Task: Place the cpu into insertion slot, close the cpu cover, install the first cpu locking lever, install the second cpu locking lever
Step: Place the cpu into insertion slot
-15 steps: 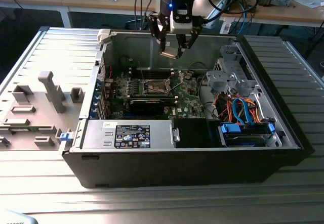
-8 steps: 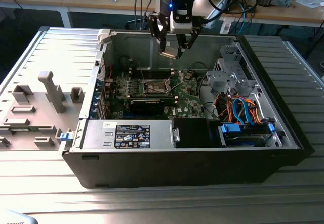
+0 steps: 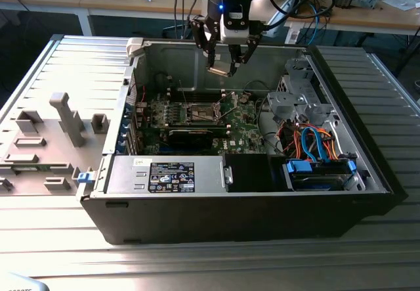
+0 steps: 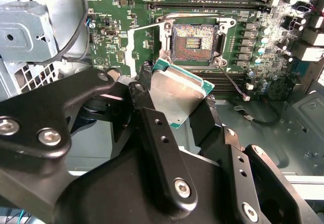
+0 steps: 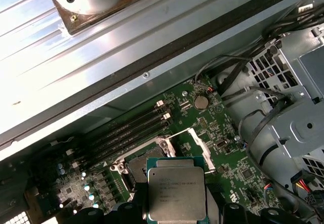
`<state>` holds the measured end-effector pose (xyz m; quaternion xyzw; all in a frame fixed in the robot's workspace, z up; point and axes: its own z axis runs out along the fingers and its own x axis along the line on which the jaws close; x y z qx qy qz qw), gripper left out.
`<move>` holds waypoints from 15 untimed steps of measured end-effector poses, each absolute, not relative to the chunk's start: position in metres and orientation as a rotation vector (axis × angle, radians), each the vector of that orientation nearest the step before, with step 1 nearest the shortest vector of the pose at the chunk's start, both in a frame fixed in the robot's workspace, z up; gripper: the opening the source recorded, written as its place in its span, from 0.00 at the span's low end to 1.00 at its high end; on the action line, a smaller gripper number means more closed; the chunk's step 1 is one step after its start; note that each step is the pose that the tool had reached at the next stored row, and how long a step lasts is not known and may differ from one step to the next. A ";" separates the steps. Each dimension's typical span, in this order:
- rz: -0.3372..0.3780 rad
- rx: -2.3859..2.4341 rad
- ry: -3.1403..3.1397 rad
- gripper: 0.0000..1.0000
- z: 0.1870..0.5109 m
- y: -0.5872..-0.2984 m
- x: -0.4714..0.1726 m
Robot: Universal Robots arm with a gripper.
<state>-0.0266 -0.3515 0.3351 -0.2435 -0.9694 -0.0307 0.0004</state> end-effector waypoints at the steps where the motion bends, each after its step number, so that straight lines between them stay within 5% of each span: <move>1: -0.096 -0.765 -3.045 0.55 0.335 -0.352 -0.027; 15: -0.096 -0.779 -3.042 0.55 0.335 -0.352 -0.027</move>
